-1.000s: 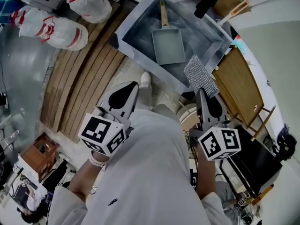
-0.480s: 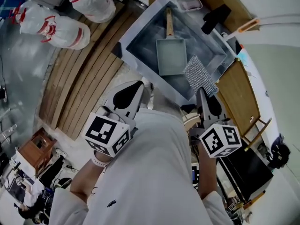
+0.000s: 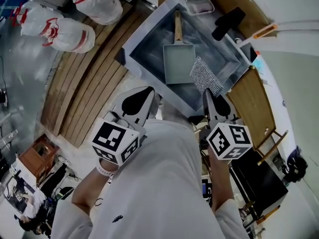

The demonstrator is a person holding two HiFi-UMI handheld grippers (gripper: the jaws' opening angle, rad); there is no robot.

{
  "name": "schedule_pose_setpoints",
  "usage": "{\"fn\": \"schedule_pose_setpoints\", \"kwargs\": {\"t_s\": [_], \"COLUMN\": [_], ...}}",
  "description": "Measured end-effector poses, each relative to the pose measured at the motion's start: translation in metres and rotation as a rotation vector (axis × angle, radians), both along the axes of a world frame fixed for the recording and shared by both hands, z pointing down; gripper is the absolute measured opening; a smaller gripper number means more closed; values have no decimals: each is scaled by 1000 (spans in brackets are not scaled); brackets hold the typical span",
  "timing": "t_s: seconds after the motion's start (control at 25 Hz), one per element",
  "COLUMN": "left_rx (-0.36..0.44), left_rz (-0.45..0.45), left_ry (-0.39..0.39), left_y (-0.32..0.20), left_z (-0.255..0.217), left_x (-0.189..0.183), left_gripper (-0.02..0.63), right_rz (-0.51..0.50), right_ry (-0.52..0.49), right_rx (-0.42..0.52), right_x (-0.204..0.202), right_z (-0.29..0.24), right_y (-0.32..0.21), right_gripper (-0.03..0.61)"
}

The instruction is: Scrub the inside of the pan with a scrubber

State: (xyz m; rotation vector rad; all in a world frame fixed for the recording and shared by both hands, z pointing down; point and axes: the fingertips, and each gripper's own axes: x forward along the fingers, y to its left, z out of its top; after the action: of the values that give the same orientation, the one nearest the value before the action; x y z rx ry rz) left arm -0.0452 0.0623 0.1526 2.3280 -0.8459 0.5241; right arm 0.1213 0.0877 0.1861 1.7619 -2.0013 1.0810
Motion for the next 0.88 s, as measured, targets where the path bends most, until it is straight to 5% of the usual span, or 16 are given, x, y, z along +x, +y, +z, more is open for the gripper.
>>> {"fn": "schedule_pose_setpoints", "kwargs": {"t_s": [0.88], "left_rx": [-115], "left_rz": [-155], "left_ry": [-99], "left_y": [-58], "left_z": [115], "left_x": [26], "left_gripper": [5], "right_rz": [-194], "right_ry": [-43], "right_rx": [-181], "right_x": [-10], "right_z": [127], "right_y": [-66], "right_gripper": [70]}}
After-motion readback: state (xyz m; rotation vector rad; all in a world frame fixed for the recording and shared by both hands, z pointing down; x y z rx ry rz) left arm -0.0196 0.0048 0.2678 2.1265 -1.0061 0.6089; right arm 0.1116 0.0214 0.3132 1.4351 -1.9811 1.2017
